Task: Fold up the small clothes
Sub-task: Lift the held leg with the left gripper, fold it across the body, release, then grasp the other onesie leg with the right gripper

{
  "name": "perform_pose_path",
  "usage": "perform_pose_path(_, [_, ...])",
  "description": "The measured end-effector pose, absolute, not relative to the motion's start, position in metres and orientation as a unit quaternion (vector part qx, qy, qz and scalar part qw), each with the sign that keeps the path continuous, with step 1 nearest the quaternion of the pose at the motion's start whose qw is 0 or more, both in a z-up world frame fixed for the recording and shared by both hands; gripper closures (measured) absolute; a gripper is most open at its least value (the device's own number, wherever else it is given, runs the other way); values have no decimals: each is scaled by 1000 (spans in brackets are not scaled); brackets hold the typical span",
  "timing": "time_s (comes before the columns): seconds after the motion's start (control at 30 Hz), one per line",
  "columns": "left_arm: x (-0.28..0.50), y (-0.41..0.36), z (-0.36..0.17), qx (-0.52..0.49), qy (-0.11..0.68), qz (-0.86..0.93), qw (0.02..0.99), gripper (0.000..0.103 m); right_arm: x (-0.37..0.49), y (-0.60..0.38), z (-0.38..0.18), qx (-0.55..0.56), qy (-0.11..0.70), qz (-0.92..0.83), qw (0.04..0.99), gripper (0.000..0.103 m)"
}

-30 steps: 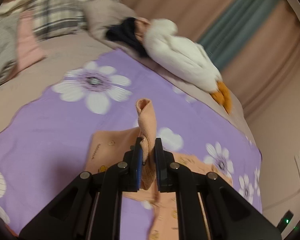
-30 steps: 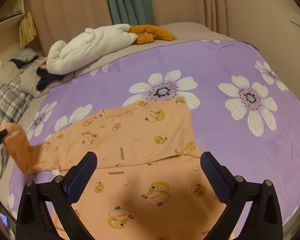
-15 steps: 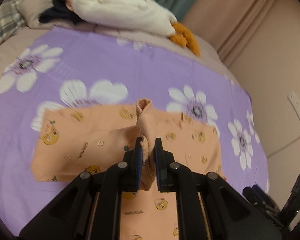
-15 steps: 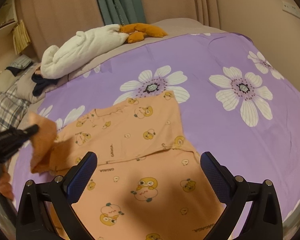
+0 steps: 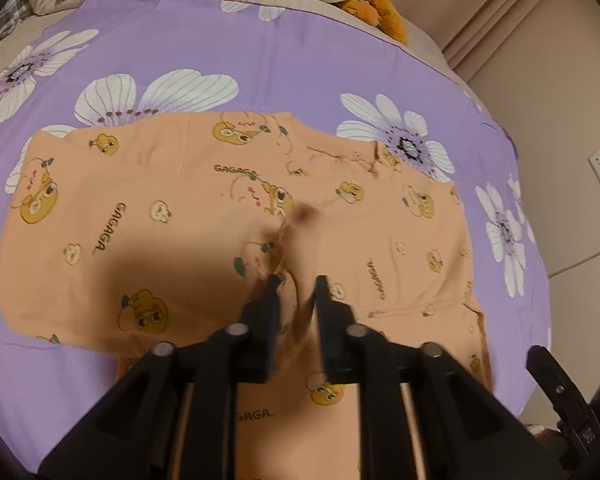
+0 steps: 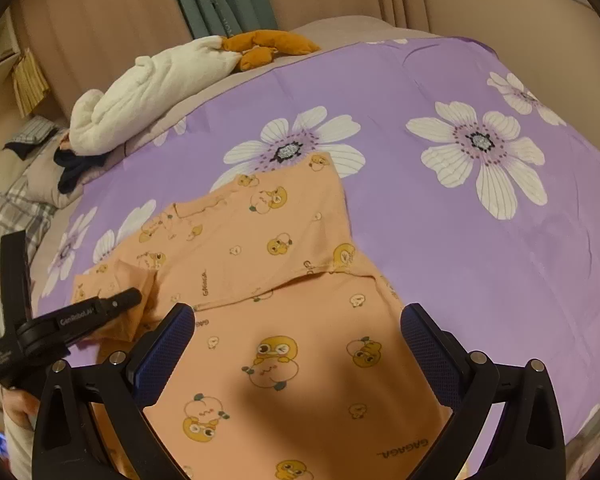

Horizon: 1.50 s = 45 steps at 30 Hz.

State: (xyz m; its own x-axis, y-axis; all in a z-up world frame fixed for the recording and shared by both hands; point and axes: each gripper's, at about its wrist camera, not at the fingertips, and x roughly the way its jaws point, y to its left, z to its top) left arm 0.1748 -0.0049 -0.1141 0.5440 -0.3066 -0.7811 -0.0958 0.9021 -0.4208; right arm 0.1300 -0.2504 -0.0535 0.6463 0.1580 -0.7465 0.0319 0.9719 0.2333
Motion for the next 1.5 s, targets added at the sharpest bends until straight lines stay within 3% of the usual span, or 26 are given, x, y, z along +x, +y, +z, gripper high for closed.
perform_pose_path(0.03, [173,-5,-113,-217,471,-66,852,58,131,-251,-54,114,420,35,900,1])
perform_pose_path(0.1, [169,-3,-106,-234,456,-65,857,46,131,-251,-55,114,421,35,899,1])
perform_pose_path(0.63, [112,82,-57,-237,413,33,879,41,158,-200,-71,109,454,119,876,1])
perform_pose_path(1.1, [54,167,-73,-295,405,129,856,42,203,-109,-113,81,526,191,825,36])
perform_pose_path(1.2, [51,171,-73,-292,404,135,856,42,205,-104,-111,58,524,183,830,57])
perform_pose_path(1.27, [51,172,-74,-295,405,134,855,42,206,-104,-112,46,524,178,832,80])
perform_pose_path(1.33, [50,172,-75,-294,405,132,856,42,205,-101,-109,40,521,188,832,91])
perform_pose_path(1.5, [50,171,-75,-278,403,134,861,42,202,-92,-84,4,493,199,847,96])
